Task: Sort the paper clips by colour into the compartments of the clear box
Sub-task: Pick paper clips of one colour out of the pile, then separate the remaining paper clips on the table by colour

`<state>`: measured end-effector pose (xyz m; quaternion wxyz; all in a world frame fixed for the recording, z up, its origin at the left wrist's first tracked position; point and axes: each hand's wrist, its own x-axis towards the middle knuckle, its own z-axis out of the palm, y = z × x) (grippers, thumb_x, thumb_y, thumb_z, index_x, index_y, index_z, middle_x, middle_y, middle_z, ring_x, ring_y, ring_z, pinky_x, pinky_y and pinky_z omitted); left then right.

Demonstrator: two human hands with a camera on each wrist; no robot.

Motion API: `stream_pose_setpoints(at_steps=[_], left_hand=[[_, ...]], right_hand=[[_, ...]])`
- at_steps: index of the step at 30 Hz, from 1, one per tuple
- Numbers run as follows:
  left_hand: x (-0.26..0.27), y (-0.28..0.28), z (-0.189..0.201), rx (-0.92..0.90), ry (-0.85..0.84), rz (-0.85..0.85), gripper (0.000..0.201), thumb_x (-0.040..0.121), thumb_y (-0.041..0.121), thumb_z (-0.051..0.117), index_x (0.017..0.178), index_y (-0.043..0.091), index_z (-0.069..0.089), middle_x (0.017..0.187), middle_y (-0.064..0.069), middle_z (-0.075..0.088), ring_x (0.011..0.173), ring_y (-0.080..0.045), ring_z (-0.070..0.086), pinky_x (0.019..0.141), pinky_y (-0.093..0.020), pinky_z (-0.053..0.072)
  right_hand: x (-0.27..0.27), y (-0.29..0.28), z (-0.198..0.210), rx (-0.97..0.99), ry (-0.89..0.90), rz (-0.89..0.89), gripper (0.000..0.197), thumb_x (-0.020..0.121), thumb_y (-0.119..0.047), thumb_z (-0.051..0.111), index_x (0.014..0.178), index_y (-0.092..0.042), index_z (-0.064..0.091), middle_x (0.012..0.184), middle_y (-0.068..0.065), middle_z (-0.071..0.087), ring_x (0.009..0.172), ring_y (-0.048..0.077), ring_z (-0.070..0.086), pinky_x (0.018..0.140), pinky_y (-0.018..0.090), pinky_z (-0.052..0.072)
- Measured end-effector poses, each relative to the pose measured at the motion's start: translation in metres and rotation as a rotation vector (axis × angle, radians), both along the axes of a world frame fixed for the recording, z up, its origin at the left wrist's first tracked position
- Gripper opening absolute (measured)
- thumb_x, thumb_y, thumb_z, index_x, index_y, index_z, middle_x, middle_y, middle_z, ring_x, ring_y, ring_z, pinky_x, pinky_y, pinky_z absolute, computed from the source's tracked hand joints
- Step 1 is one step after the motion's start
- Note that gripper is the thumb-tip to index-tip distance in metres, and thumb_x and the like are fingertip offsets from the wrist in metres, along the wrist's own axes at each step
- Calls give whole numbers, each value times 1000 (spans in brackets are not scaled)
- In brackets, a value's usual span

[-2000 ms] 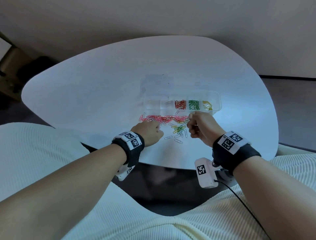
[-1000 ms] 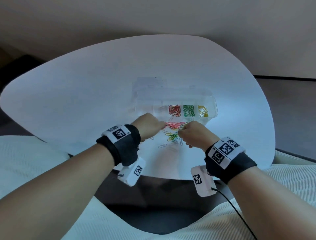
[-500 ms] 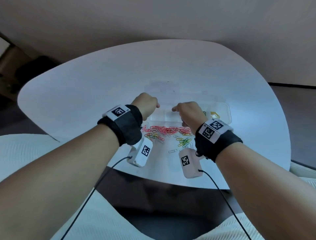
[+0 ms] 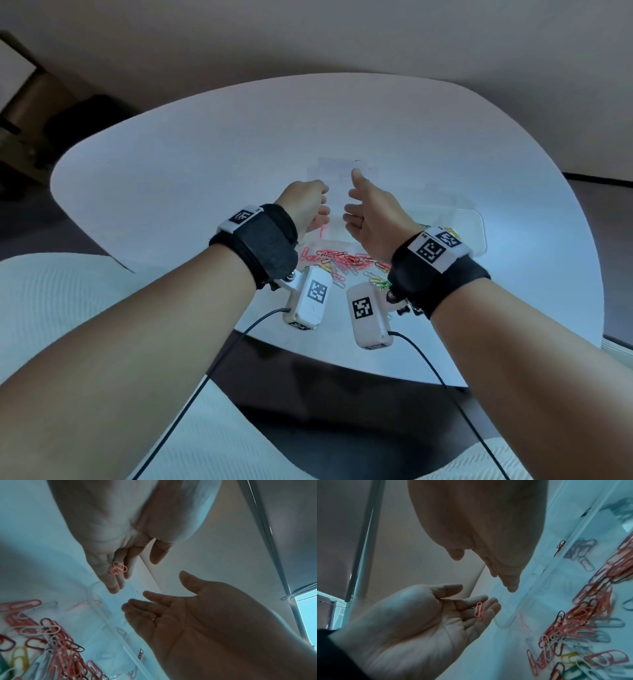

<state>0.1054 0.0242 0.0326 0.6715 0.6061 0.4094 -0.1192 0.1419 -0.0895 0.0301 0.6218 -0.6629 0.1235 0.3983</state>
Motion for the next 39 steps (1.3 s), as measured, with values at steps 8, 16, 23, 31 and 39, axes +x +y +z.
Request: stream_pose_setpoints(at_steps=[8,16,23,31,39], left_hand=[[-6,-4,5,-51,-69,-92,17,96,18,43,81,15,50,79,-3,42,66,-14,37,62,-24,34],[-45,-7,7,462,-168,-312,11,88,15,53,90,17,63,82,1,61,73,-19,59,66,-31,49],[-84,-9,-27,739,69,-570,8,79,21,63,77,25,58,80,4,62,75,-19,60,65,-28,45],[-82,-67,-42,779,-192,-1013,12,85,21,66,97,20,63,89,4,63,86,-18,60,76,-30,49],[-84,-76,-76,911,-246,-1101,30,91,21,61,121,17,59,119,-5,54,108,-24,53,90,-34,44]], right_hand=[[-9,-60,10,-4,-152,-85,45,100,-44,44,133,-14,52,128,11,59,116,22,58,103,36,46],[-21,-125,10,-282,-347,45,13,94,-21,58,96,-12,68,84,6,71,71,22,66,73,37,53],[-40,-139,-24,-692,-505,546,8,85,-21,70,83,-14,73,75,5,72,60,9,63,60,25,53],[-48,-126,-59,-828,-615,506,27,74,-32,82,85,-14,65,84,5,66,77,22,63,70,33,54],[-49,-129,-74,-856,-644,528,15,78,-17,74,89,-17,63,95,9,69,80,26,65,66,27,50]])
